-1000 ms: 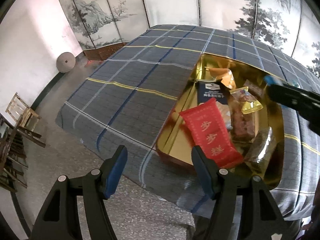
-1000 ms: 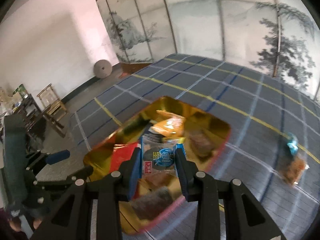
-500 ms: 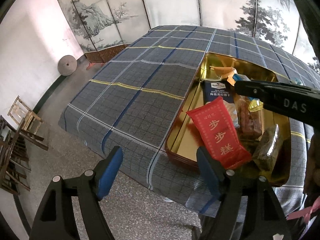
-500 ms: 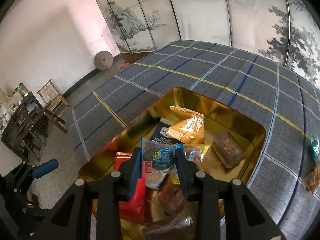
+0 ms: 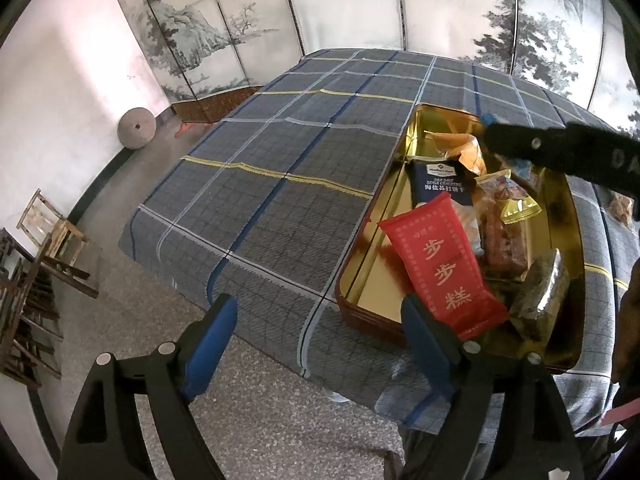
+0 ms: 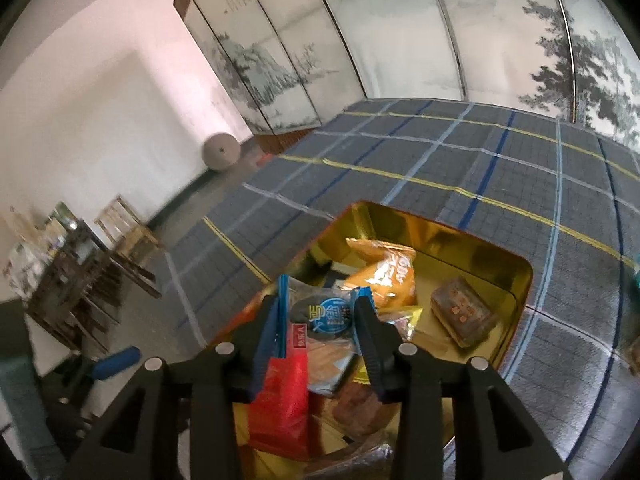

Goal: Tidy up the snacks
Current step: 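Carry the blue-wrapped candy over the gold tray and release it with the right gripper, then grasp the light-blue packet with the left gripper while the right gripper moves toward the orange packet, then grasp the orange twist-snack packet with the right gripper while the left gripper holds the light-blue packet, then carry the light-blue packet over the gold tray and release it with the left gripper, then carry the orange packet over the gold tray and release it with the right gripper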

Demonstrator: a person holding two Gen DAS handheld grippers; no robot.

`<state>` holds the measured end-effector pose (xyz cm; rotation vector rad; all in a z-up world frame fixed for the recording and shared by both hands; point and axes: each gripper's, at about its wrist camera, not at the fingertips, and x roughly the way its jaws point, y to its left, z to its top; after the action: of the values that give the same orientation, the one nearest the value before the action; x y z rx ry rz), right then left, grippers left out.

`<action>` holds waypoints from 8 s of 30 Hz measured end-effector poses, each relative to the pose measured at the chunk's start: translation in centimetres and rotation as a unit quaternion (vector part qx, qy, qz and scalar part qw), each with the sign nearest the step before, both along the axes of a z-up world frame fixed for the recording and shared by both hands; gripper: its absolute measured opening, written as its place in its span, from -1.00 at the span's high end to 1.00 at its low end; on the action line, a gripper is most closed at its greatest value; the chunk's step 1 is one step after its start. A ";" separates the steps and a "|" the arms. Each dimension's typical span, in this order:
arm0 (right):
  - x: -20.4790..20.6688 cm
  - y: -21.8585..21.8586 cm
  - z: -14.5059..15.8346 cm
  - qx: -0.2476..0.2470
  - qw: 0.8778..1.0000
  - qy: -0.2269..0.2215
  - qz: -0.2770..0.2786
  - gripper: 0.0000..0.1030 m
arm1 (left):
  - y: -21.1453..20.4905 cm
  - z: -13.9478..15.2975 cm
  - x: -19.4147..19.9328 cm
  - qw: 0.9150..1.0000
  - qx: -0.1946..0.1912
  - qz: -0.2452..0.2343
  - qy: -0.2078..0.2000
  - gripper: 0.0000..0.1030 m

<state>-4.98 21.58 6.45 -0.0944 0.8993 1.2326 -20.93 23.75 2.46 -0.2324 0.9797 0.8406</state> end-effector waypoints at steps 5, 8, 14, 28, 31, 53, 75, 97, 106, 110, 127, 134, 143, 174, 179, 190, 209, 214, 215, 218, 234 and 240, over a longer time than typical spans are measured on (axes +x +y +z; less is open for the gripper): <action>0.1 -0.9 0.9 0.024 1.000 0.004 0.003 0.21 | -0.2 0.1 0.0 1.000 0.002 0.000 0.006 -0.61; 0.4 -2.5 1.7 0.039 0.999 -0.002 -0.004 0.19 | -0.3 0.2 0.0 1.000 0.003 0.000 0.009 -0.63; 2.5 -8.1 2.5 0.063 0.997 -0.004 -0.047 0.18 | -0.7 0.2 0.2 1.000 0.005 -0.002 0.015 -0.63; 7.9 -27.2 -0.3 -0.017 0.974 -0.070 -0.214 0.17 | -3.6 2.3 2.6 0.998 0.033 -0.039 0.028 -0.63; 9.2 -30.7 -1.5 -0.071 0.958 -0.102 -0.258 0.16 | -5.2 3.2 4.2 0.997 0.037 -0.066 0.028 -0.63; 14.1 -41.2 -6.2 -0.085 0.932 -0.066 -0.345 -0.03 | -13.9 2.3 36.4 0.943 -0.115 -0.310 0.037 -0.66; 14.3 -42.5 -6.4 -0.037 0.938 -0.038 -0.342 -0.03 | -13.5 -3.0 38.4 0.953 -0.186 -0.234 0.051 0.54; 16.5 -21.7 -5.3 -0.060 0.947 0.033 -0.314 -0.08 | -11.2 5.7 13.8 0.971 -0.174 -0.150 -0.067 0.52; 17.5 -17.4 -5.8 -0.115 0.922 0.010 -0.369 -0.10 | -9.6 5.8 11.2 0.973 -0.160 -0.148 -0.073 0.52; 17.7 -17.7 -6.6 -0.120 0.918 0.011 -0.378 -0.10 | -9.3 5.6 10.6 0.974 -0.159 -0.146 -0.072 0.52; 11.4 -25.8 -4.6 -0.118 0.951 -0.074 -0.277 0.25 | -11.6 6.5 7.2 0.982 -0.103 -0.147 -0.066 0.51; 10.5 -29.4 -5.2 -0.124 0.944 -0.075 -0.298 0.25 | -13.1 6.9 6.3 0.984 -0.071 -0.155 -0.059 0.50; 10.5 -30.3 -6.8 -0.133 0.939 -0.072 -0.309 0.25 | -13.9 7.6 5.7 0.985 -0.035 -0.158 -0.058 0.49; 10.4 -29.7 -6.8 -0.142 0.937 -0.085 -0.308 0.25 | -10.2 6.2 4.3 0.992 -0.013 -0.118 -0.054 0.46; 10.3 -29.6 -6.8 -0.144 0.936 -0.089 -0.308 0.25 | -8.3 5.7 4.0 0.992 -0.026 -0.106 -0.056 0.46; 10.2 -29.6 -6.8 -0.145 0.936 -0.089 -0.308 0.25 | -1.8 4.1 4.0 0.994 -0.058 -0.067 -0.058 0.47; 10.2 -29.5 -6.9 -0.143 0.937 -0.087 -0.306 0.25 | 0.4 0.2 10.8 0.993 -0.054 -0.107 -0.016 0.43; 10.2 -29.4 -6.9 -0.142 0.937 -0.086 -0.306 0.25 | 0.2 -0.1 11.2 0.993 -0.041 -0.114 -0.007 0.09; 10.2 -29.4 -6.9 -0.142 0.937 -0.086 -0.306 0.25 | 0.3 0.0 11.0 0.993 -0.041 -0.111 -0.011 -0.01; 10.3 -29.3 -6.9 -0.141 0.938 -0.085 -0.306 0.25 | 0.2 1.2 9.8 0.995 -0.014 -0.092 -0.031 -0.41; 8.3 -25.4 -2.6 -0.093 0.960 -0.079 -0.253 0.25 | -4.3 2.7 -0.2 0.996 0.022 -0.068 -0.061 -0.90; 6.3 -19.8 0.9 -0.049 0.979 -0.071 -0.185 0.25 | -5.6 2.5 -1.9 0.995 0.018 -0.072 -0.062 -0.90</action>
<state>1.32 1.77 7.32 -0.0881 0.8097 0.8251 -22.84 18.17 4.96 -0.1785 0.8537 0.7031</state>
